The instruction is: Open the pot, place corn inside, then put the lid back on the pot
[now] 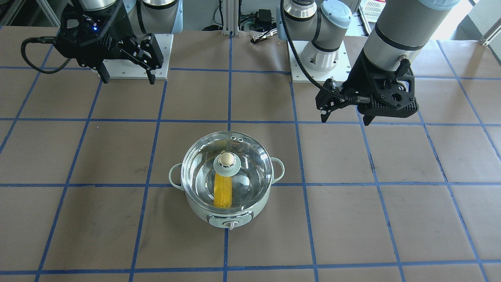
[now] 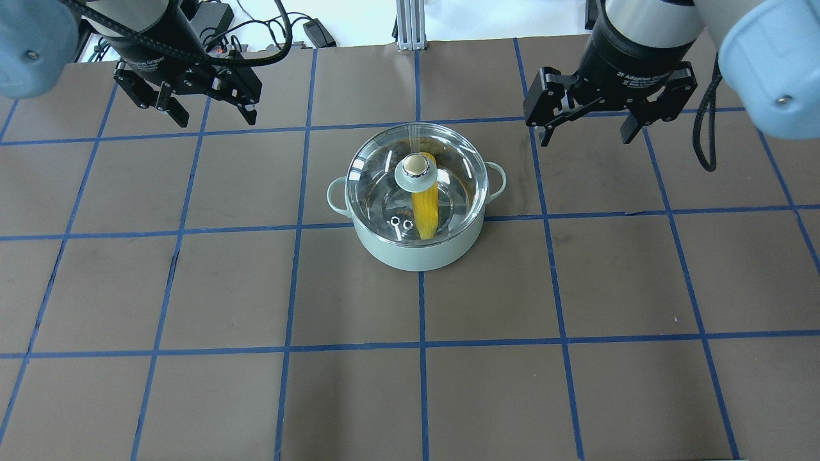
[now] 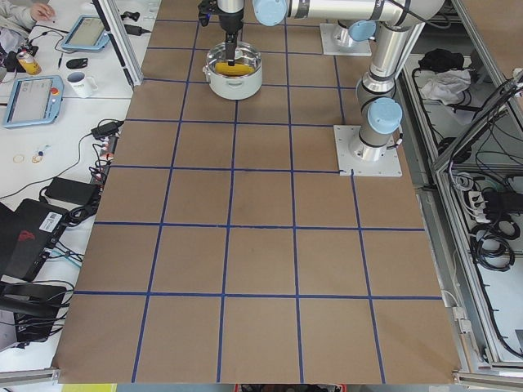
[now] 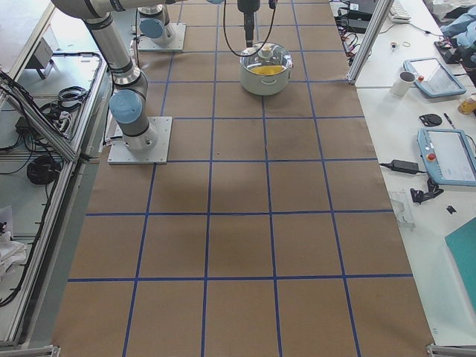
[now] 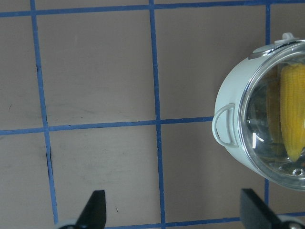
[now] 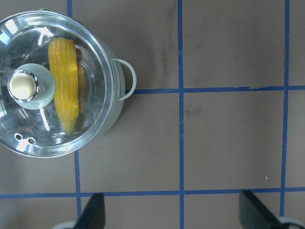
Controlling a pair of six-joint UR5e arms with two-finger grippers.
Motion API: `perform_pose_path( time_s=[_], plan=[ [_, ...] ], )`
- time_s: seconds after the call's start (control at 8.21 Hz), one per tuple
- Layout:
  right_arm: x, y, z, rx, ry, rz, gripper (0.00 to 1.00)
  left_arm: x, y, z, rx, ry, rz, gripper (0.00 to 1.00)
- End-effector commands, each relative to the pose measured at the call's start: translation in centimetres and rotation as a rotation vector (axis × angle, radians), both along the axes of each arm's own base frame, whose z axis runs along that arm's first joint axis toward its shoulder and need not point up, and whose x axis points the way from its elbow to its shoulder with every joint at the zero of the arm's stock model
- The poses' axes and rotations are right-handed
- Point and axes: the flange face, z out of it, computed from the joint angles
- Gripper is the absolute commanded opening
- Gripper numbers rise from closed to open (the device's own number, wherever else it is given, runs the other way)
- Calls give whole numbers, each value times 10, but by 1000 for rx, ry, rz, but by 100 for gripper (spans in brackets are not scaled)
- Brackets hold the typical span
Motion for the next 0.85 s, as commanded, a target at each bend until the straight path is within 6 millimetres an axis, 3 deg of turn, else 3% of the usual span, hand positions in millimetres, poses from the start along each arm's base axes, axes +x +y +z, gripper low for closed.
perform_pose_path(
  time_s=[0.0, 0.73],
  plan=[
    [0, 0, 0, 1, 2, 0, 100, -1, 11, 5, 36, 0, -2, 100],
    [0, 0, 0, 1, 0, 1, 100, 0, 13, 0, 62, 1, -19, 100]
  ],
)
